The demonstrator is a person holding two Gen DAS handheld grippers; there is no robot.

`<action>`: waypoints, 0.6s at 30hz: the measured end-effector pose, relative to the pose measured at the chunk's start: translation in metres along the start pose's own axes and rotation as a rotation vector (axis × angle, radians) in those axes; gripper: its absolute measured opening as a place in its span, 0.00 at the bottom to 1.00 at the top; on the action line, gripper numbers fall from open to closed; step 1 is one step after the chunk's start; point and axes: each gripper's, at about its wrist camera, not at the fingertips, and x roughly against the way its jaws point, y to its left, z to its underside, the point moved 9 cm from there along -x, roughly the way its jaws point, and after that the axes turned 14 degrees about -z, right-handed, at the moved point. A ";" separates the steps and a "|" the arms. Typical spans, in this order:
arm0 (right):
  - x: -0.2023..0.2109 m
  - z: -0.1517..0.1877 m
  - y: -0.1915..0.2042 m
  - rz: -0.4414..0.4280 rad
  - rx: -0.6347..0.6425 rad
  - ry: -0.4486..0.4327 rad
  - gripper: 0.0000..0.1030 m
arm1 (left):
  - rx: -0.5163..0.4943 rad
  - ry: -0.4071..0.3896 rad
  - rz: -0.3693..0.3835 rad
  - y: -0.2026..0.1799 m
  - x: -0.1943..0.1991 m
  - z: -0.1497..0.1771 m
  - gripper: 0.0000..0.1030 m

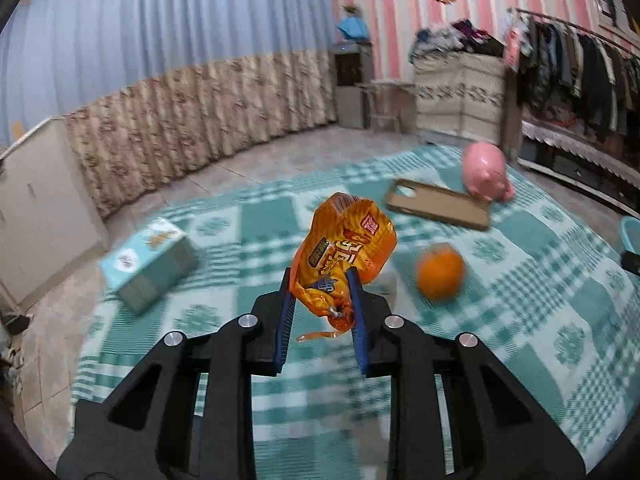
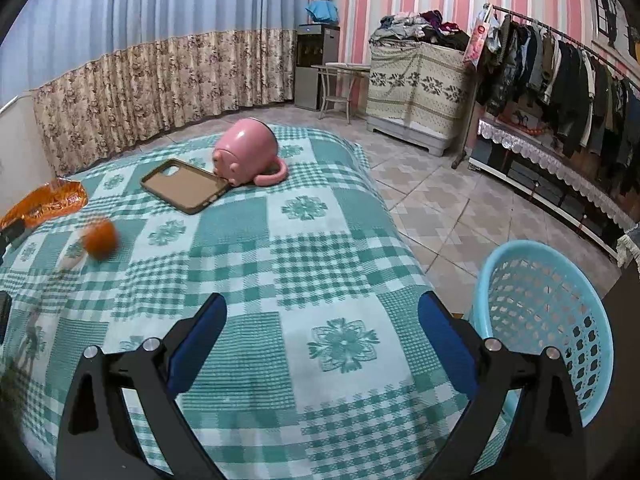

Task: Collect trash
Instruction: 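Grasp and lift the orange snack wrapper with the left tool, then grasp and lift the whole orange with the right tool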

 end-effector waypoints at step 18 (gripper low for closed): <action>-0.057 -0.003 0.125 -0.197 0.149 0.046 0.92 | 0.227 0.157 -0.125 0.074 -0.070 0.033 0.24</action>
